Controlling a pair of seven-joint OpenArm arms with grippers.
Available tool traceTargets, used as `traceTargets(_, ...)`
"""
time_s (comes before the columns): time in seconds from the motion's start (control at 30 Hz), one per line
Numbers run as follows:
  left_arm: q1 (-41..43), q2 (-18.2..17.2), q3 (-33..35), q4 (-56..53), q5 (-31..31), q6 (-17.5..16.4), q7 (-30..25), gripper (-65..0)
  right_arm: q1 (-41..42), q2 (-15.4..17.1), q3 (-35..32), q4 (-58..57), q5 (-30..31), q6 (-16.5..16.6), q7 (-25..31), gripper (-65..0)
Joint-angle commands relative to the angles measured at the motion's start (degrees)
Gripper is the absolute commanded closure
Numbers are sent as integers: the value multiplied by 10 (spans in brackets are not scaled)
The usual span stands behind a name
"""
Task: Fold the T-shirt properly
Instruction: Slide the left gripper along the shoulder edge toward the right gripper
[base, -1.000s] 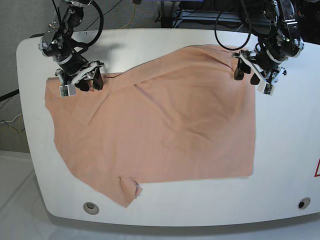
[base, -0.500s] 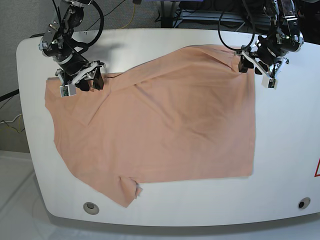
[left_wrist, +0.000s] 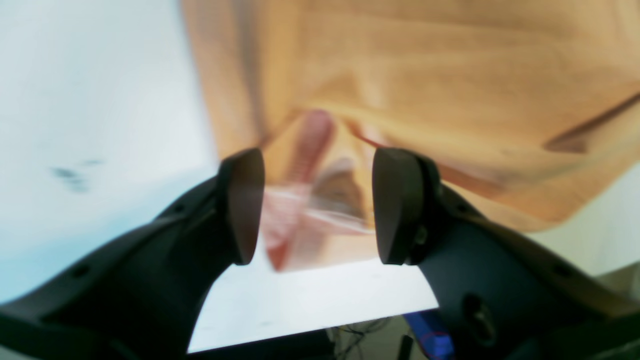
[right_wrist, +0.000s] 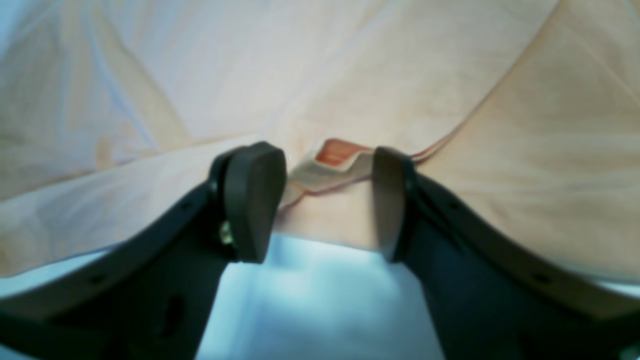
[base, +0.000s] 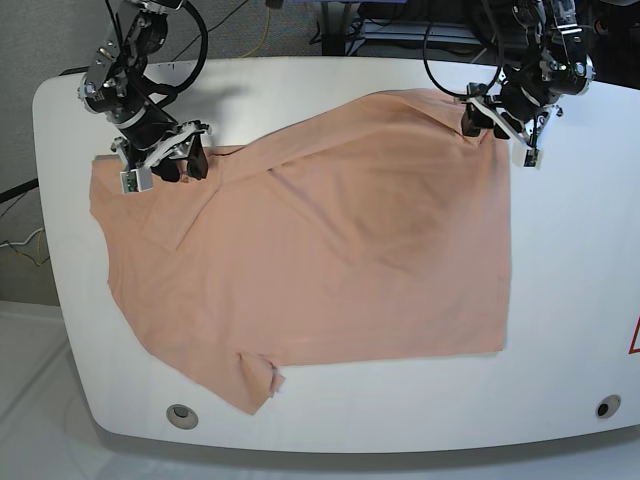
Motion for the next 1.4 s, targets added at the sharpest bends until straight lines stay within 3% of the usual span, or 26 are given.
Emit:
traceTargets(0.0,-2,-4,0,9,-4,-1,-10,-326,4,8,2,10,10,4,15,-304)
traceTargets(0.2,-4,-3,18,7,19,-1,-11,-326,3,8,2,10,10,4,15,-304)
traceTargets(0.53,-2,35,24,4,88,-1,-30,-326,-5,6,2,10,12,4,15,-304)
traceTargets(0.87,-1,36,24,2,93,-1,-32,-313,-7,6,2,10,12,4,15,-304)
traceTargets(0.97,0,36,24,2,93,-1,-32,-249,-7,6,2,10,12,4,15,-304)
traceTargets(1.17,-1,36,24,2,93,-1,-32,-16,-8,6,2,10,12,4,15,-304)
traceTargets(1.37,-1,36,22,-1,93,-1,-32,-12,-8,6,2,10,12,4,15,-304)
